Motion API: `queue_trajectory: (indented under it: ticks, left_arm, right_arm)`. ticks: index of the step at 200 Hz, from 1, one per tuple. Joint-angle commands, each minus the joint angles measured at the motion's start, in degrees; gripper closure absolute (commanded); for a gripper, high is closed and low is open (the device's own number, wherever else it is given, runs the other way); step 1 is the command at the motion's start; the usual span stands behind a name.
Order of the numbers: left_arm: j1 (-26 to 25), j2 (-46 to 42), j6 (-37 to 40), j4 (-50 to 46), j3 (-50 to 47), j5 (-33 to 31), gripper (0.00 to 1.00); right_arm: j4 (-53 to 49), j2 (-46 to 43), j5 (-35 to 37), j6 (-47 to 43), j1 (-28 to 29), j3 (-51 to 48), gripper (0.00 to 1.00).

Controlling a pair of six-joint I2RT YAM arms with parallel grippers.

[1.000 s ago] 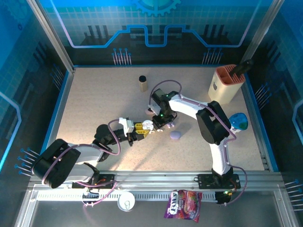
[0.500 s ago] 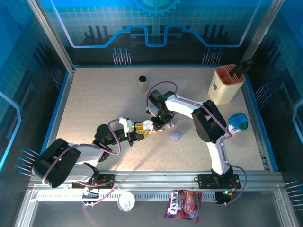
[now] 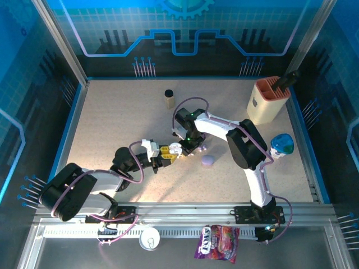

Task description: Insert the wireless bluetooth earbuds into the charging case

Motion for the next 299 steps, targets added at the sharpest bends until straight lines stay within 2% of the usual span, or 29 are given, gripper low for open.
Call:
queue_trajectory:
  ticks: [1, 56, 84, 182, 199, 221, 299]
  left_arm:
    - [-0.26, 0.46, 0.70, 2.21, 0.07, 1.31, 0.86]
    - [-0.32, 0.64, 0.74, 2.29, 0.14, 1.63, 0.86]
    - [-0.29, 0.63, 0.79, 2.29, 0.15, 1.71, 0.86]
    - [-0.32, 0.62, 0.79, 2.29, 0.24, 1.84, 0.86]
    - [-0.29, 0.55, 0.82, 2.34, 0.07, 1.78, 0.86]
    - [-0.32, 0.54, 0.91, 2.32, -0.01, 1.88, 0.86]
    - [-0.30, 1.60, 1.01, 2.30, 0.42, 2.33, 0.86]
  right_arm:
    - [-4.06, 0.24, -1.66, -0.95, 1.16, 0.18, 0.68]
    - [-4.72, -0.37, -1.83, -1.27, 1.24, -0.39, 0.69]
    - [-5.10, -0.75, -3.22, -1.88, 1.28, -0.63, 0.67]
    - [-4.75, 0.12, -1.62, -0.49, 1.55, -0.38, 0.75]
    - [-4.50, 0.22, -1.13, 0.77, 1.58, -0.12, 0.70]
    - [-3.96, 0.00, -2.13, 2.01, 1.56, -0.14, 0.69]
    - [-3.65, 1.08, -4.61, 7.96, 0.27, -0.28, 0.80]
